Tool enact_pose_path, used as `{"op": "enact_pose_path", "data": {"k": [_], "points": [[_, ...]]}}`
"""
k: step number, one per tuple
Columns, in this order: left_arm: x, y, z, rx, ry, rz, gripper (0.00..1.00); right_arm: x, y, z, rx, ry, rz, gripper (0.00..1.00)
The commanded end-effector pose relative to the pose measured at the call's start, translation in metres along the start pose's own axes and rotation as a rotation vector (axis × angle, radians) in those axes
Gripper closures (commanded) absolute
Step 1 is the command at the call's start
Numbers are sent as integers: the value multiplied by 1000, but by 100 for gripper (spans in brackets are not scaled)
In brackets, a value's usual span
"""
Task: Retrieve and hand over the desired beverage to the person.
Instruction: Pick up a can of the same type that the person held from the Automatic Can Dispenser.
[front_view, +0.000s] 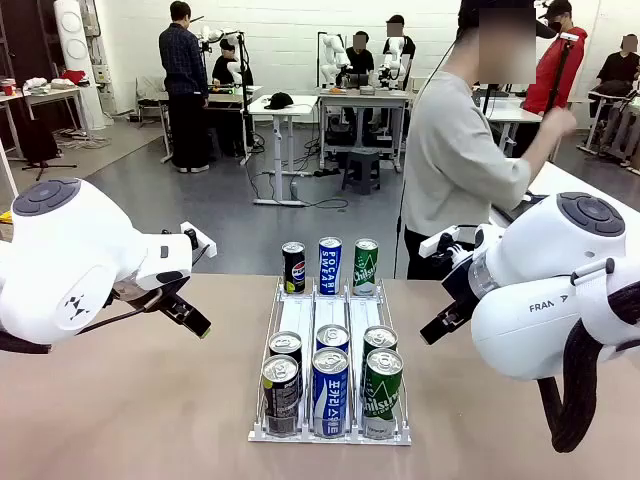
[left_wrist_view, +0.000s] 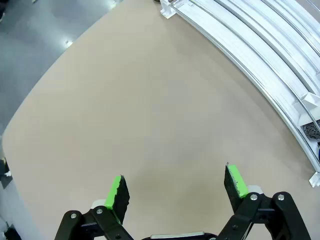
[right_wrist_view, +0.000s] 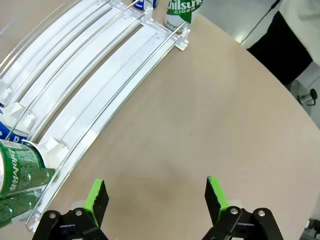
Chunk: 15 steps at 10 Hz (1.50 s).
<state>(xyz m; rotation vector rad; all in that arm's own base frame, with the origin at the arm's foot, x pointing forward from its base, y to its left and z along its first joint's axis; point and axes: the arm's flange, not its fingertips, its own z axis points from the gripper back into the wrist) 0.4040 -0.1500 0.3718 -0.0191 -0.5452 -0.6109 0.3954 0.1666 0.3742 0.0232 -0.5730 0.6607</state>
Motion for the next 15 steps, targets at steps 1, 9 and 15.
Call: {"op": "enact_pose_path", "data": {"k": [1,9,15], "points": [[0,0,0,0,0,0,0,0,0,0,0,0,0,0],[0,0,0,0,0,0,0,0,0,0,0,0,0,0],[0,0,0,0,0,0,0,0,0,0,0,0,0,0]]}}
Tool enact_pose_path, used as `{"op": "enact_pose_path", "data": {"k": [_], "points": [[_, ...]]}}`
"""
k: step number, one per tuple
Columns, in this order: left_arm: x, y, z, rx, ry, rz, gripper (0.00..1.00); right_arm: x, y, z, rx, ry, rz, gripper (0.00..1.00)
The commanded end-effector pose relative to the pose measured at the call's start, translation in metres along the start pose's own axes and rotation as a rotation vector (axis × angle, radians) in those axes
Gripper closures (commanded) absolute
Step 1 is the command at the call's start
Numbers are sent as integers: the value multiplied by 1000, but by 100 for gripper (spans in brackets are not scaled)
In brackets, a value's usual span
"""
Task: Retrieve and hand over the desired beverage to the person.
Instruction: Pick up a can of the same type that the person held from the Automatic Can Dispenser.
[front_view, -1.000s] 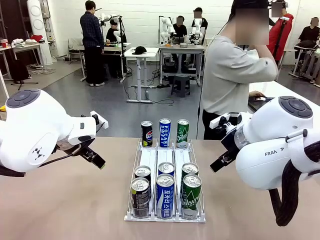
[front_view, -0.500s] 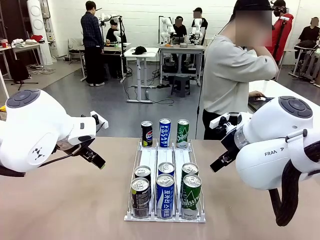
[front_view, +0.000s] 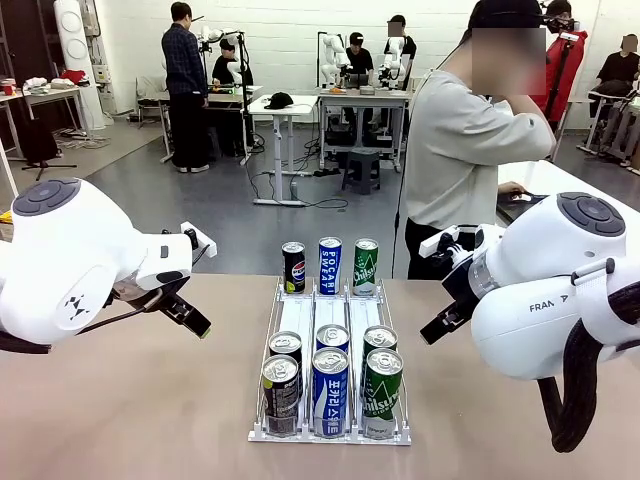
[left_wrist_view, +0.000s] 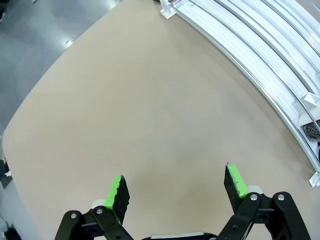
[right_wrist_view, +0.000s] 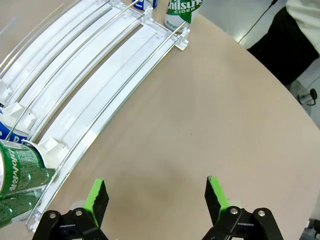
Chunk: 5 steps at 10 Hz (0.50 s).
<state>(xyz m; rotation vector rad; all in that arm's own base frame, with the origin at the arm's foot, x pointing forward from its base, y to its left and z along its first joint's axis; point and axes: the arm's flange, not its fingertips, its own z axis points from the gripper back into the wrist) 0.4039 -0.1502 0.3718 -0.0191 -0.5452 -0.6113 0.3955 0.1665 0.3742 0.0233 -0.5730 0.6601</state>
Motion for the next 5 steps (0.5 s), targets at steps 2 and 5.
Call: {"op": "enact_pose_path", "data": {"k": [2,5], "points": [[0,0,0,0,0,0,0,0,0,0,0,0,1,0],[22,10,67,62,4,-44,0,-4,5,95,-65,-69,13,0]]}}
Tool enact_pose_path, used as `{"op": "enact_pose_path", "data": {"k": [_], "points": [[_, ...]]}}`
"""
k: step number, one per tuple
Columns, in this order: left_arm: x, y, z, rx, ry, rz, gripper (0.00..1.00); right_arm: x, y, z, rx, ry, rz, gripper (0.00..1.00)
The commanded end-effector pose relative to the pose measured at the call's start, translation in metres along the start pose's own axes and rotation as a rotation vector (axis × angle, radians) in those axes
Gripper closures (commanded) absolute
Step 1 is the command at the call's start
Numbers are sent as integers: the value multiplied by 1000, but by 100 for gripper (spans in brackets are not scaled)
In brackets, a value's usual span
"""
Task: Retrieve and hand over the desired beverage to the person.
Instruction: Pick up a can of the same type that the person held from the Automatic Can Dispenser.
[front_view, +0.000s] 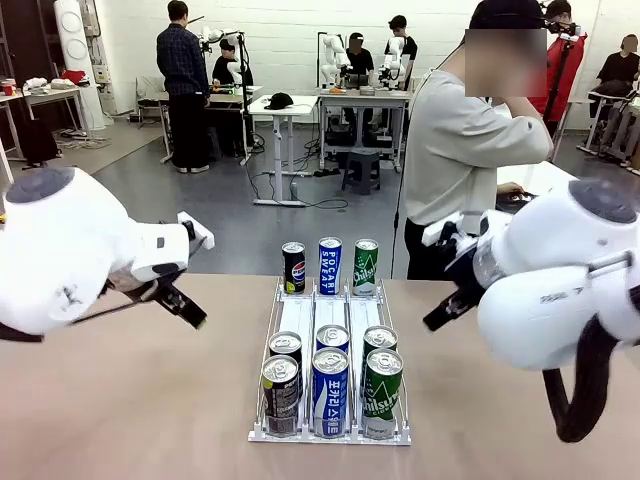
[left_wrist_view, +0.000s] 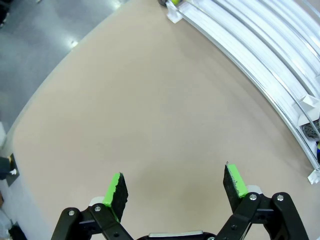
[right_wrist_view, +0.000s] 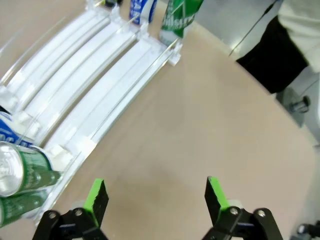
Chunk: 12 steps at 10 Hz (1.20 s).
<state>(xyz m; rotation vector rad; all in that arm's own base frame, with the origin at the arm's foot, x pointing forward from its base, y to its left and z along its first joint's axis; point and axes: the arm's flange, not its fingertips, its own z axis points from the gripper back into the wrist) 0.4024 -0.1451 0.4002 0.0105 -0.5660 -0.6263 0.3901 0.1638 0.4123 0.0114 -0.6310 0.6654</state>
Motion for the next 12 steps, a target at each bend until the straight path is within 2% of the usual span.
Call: {"op": "enact_pose_path", "data": {"k": [1,3,5,7,8,9,12], "points": [[27,8,76,35,15,-45,0,-13,8,106,-68,-22,21,0],[66,19,141,22,-16,-76,0,0,4,189,-121,-55,19,0],[86,15,204,81,-76,-81,0,12,9,248,-173,-87,12,0],[90,9,242,130,-130,-60,0,17,14,266,-197,-91,7,0],[84,5,243,147,-140,-55,0,16,14,257,-207,-80,16,0],[95,12,245,90,-130,-72,0,9,13,283,-156,-128,29,0],[95,12,245,90,-130,-72,0,9,13,283,-156,-128,29,0]]}}
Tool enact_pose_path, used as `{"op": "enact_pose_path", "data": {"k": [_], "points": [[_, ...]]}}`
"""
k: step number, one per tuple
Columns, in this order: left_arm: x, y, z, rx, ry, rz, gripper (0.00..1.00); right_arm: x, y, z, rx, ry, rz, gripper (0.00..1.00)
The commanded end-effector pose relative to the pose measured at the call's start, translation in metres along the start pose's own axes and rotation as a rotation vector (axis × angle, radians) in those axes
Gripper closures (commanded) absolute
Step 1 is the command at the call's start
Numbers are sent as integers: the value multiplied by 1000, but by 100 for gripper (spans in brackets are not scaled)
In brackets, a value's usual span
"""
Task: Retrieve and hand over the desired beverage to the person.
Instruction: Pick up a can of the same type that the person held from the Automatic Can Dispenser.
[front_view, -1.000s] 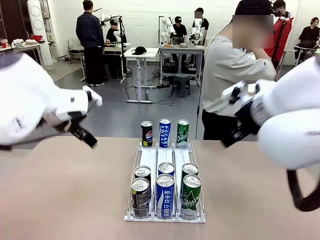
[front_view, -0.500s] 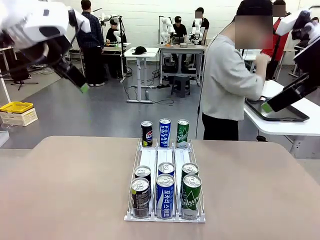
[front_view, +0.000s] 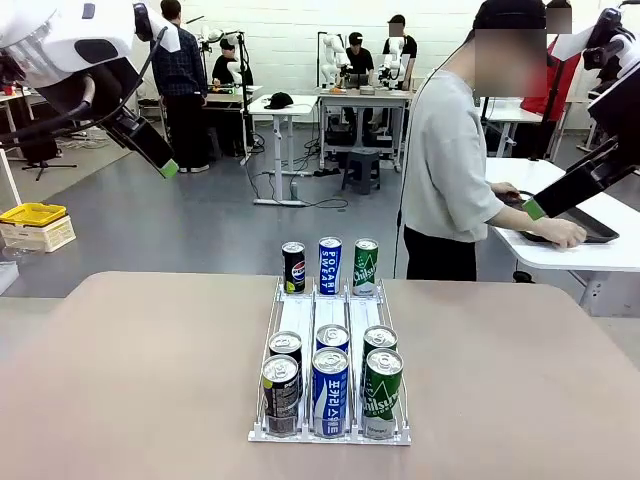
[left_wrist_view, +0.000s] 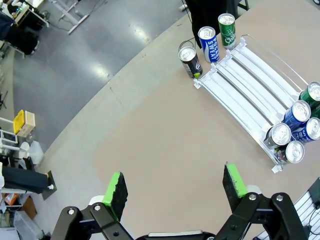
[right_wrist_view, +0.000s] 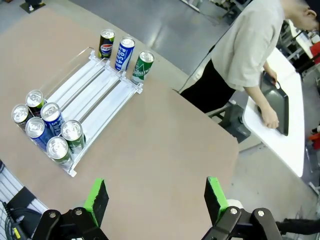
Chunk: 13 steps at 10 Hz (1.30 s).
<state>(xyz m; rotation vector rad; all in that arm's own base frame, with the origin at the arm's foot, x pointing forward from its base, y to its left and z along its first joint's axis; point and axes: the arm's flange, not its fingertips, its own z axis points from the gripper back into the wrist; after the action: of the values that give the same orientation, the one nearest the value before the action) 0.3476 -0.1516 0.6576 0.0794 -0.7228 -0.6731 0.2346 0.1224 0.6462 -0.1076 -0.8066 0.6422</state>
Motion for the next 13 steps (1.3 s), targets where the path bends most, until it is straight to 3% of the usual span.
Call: {"op": "enact_pose_path", "data": {"k": [1,3,5,7,10,13], "points": [[-1,2,0,-4,-1,0,0,-2,0,0,6,-2,1,0],[0,0,-1,-1,1,0,0,0,0,0,0,-1,0,0],[-19,50,-10,-299,-20,73,0,-30,-52,0,208,-51,-75,0],[-58,89,-6,-406,-68,166,0,-77,-106,-13,358,-36,-208,0],[-117,142,6,-396,-107,315,0,-134,-158,-32,376,-14,-404,0],[-169,171,19,-397,-109,415,0,-160,-182,-21,340,-56,-499,0]]}}
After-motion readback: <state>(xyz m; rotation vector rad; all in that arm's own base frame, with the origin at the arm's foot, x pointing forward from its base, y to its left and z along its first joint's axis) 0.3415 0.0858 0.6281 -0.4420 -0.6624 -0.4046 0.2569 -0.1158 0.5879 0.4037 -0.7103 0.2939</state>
